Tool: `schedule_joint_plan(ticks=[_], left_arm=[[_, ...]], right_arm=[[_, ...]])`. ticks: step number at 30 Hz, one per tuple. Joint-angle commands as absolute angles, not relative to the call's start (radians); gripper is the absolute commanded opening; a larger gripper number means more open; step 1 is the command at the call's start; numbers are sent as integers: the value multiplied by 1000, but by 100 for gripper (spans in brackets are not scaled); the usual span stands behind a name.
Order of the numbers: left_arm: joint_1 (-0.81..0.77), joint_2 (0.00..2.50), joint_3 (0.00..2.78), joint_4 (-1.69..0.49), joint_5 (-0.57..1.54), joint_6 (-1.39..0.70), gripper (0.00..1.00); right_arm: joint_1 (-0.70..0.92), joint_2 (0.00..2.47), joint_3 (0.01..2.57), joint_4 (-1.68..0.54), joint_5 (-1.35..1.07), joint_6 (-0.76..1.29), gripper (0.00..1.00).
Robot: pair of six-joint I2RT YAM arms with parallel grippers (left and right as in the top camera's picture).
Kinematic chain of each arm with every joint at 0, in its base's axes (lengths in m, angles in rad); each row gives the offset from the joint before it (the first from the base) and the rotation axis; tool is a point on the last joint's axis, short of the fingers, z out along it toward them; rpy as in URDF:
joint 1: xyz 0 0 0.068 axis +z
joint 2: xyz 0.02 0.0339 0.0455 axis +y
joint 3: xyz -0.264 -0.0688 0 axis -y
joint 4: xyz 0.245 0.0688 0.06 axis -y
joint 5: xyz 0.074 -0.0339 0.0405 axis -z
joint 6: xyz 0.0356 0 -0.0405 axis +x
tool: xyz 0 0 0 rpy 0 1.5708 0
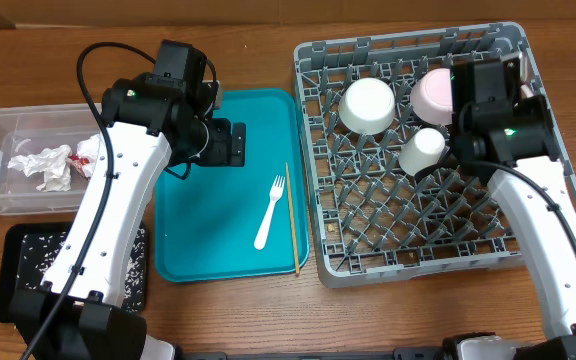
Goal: Sort waste into correct bins and load items into the dishwasher
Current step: 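Release the plate from the left gripper and carry it into the rack's right side, then stand the plate upright in the rack's right side and open the right gripper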
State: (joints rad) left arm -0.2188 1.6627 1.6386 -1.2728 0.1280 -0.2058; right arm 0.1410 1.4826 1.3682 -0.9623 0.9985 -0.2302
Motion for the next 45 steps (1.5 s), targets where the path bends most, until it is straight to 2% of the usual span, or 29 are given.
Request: schedule_joint_plan(ticks=[1,5,6,7,9,11,12,15,16,22,25,26,27,28,30,37,41,43,45], left_arm=[[-215,1647,1657,-1275,120,-186,94],[-215,1647,1657,-1275,120,-186,95],[-215,1647,1657,-1275,120,-186,96],[-215,1647,1657,-1275,120,-186,97],[-215,1647,1657,-1275,120,-186,98],[-215,1647,1657,-1275,119,-186,98],[-215,1647,1657,-1275,119,-186,98],[-215,1647,1657,-1275,119,-186,98],[-214,1647,1657,-1275,115,-184,98],[-200,1647,1657,-1297,29,-217,97],[-165,1647,1657,-1297,26,-234,97],[-149,1647,1657,-1296,26,-245,97],[-120,1647,1657,-1296,27,-273,97],[-108,1647,1657,-1296,27,-290,98],[-92,1647,1657,-1297,27,-313,100],[-99,1647,1657,-1303,52,-312,100],[-99,1647,1657,-1311,52,-311,100],[-99,1647,1657,-1314,52,-311,100],[-99,1647,1657,-1313,52,-311,100]], right_arm=[[135,1483,1284,-909,1017,-233,4],[135,1483,1243,-878,936,-233,4],[135,1483,1243,-870,908,-233,10],[135,1483,1244,-862,907,-233,25],[135,1482,1244,-851,907,-233,35],[135,1481,1244,-846,907,-233,52],[135,1481,1245,-841,907,-233,66],[142,1471,1246,-830,907,-233,96],[147,1463,1246,-823,907,-233,100],[170,1346,1293,-818,807,-200,100],[197,1257,1330,-850,490,-71,100],[204,1238,1331,-852,389,-66,100],[222,1198,1331,-868,125,-66,100],[233,1180,1331,-885,-19,-66,99],[253,1167,1331,-936,-212,-66,97],[324,1223,1328,-1106,-593,-66,100],[361,1283,1328,-1106,-698,-54,100],[380,1328,1328,-1108,-603,32,89],[407,1363,1328,-1106,-487,94,84]])
